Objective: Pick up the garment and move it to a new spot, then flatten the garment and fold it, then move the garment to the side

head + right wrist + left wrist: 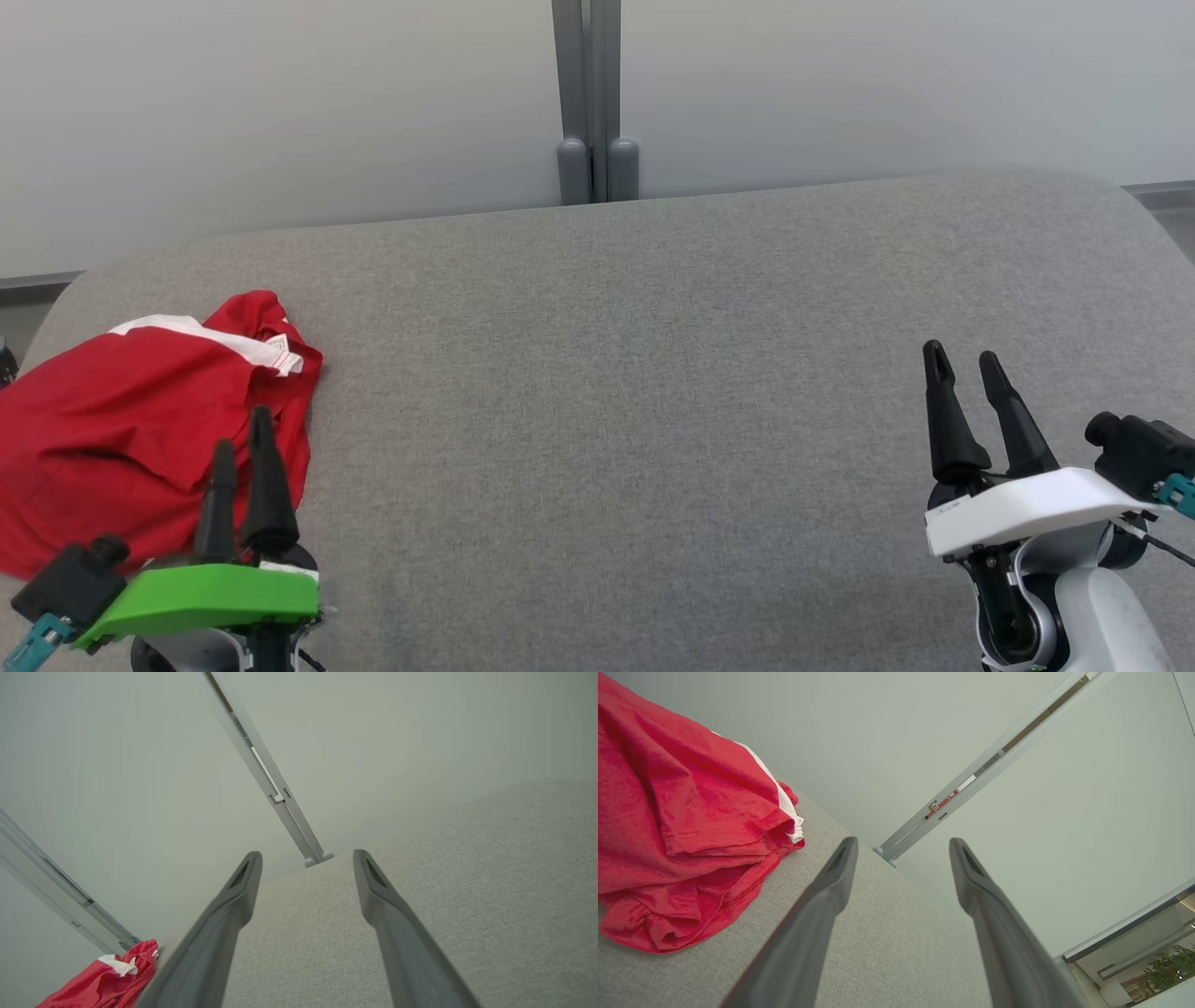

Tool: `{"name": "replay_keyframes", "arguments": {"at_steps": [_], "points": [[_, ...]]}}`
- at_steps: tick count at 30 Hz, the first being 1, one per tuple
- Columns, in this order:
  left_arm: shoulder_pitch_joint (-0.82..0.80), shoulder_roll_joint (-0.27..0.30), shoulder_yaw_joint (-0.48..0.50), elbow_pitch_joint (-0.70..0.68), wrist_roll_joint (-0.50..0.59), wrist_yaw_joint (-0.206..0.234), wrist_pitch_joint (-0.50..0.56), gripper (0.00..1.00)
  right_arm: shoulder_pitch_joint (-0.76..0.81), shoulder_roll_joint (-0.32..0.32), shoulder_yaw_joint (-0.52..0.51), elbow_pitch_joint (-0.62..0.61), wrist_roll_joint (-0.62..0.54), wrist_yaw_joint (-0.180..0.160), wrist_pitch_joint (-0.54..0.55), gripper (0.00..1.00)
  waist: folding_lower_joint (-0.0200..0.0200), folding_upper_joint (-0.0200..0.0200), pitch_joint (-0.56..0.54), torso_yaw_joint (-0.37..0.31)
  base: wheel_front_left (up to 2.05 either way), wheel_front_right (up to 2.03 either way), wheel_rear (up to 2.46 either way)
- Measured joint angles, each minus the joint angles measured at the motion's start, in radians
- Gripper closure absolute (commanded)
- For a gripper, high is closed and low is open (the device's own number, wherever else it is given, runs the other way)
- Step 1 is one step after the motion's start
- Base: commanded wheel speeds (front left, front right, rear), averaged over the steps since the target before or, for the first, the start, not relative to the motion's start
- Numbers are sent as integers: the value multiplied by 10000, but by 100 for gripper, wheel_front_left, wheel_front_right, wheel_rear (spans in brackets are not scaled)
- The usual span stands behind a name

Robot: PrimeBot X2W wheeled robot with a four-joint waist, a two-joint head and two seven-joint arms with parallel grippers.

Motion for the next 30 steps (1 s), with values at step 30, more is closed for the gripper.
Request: {"name": "replay_keyframes", "arguments": {"at_steps": [30], "points": [[382, 309, -2410, 583, 5731, 1417, -802, 0, 235, -63, 596, 387, -4439, 6, -819, 0, 0, 0, -147, -209, 0, 0, 0]]}}
